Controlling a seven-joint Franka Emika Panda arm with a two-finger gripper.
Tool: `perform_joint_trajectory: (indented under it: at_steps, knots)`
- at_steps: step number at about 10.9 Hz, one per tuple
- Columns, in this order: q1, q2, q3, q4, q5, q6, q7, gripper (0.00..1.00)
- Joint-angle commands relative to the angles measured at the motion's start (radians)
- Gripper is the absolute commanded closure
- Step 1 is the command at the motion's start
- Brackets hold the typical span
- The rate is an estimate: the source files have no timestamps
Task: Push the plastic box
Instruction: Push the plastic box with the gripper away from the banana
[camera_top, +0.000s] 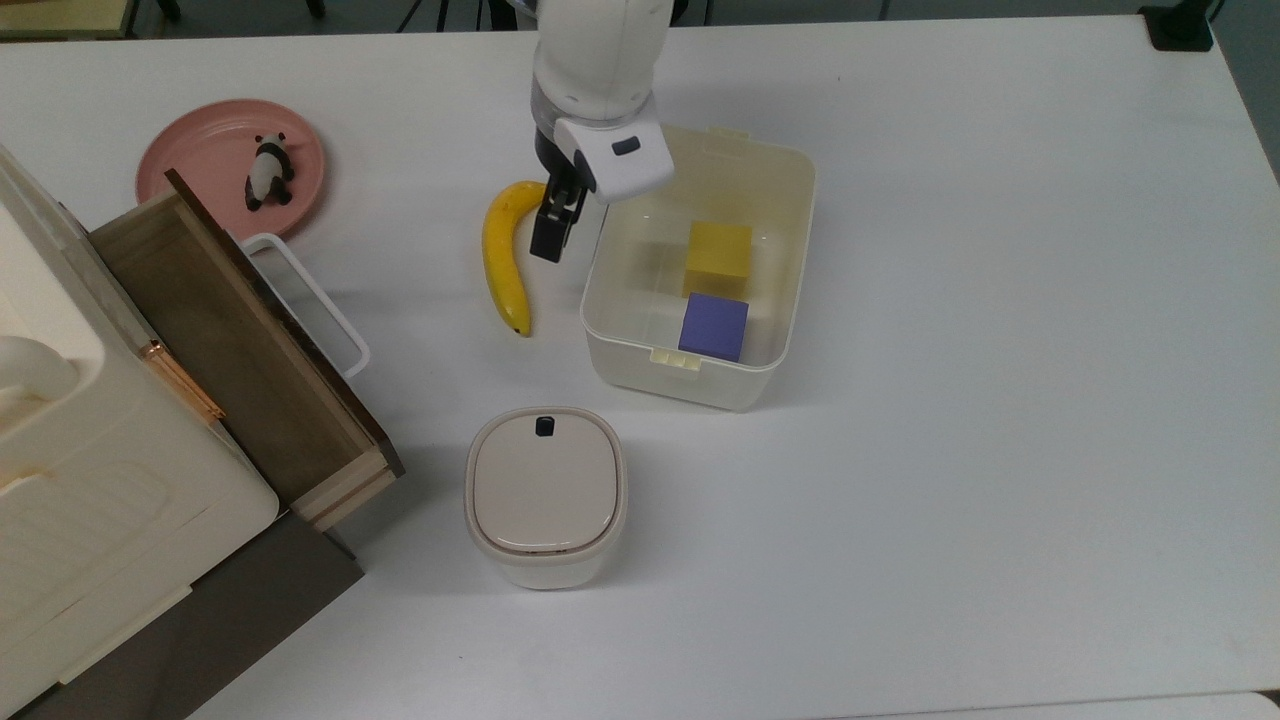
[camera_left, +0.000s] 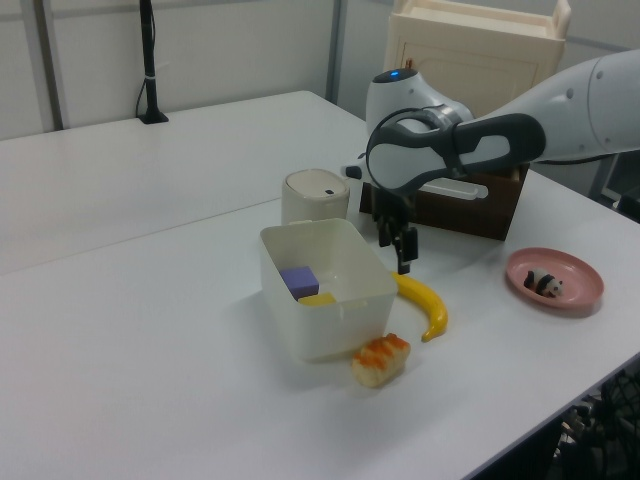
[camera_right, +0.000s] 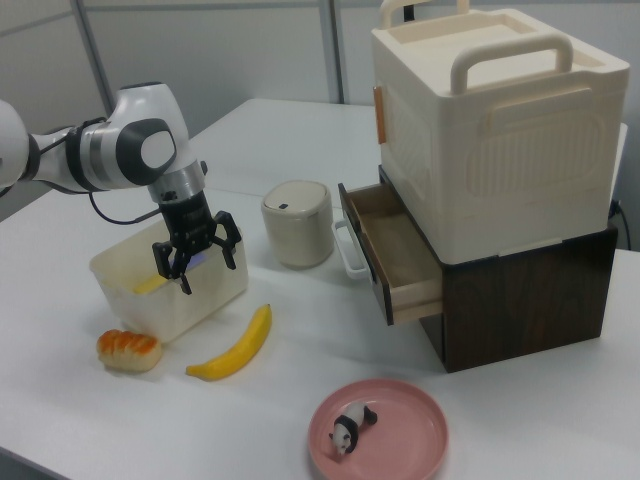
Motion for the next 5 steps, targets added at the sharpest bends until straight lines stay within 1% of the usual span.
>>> perform_joint_trajectory:
  at_steps: [1, 3, 4, 5]
  knots:
    - [0.033, 0.024, -0.006, 0.016, -0.016, 0.071, 0.107, 0.0]
    - [0.059, 0.044, -0.004, 0.029, -0.023, 0.103, 0.159, 0.0]
    - [0.059, 0.053, 0.019, 0.032, -0.031, 0.12, 0.173, 0.0]
    - [0.061, 0.056, 0.03, 0.043, -0.031, 0.134, 0.196, 0.0]
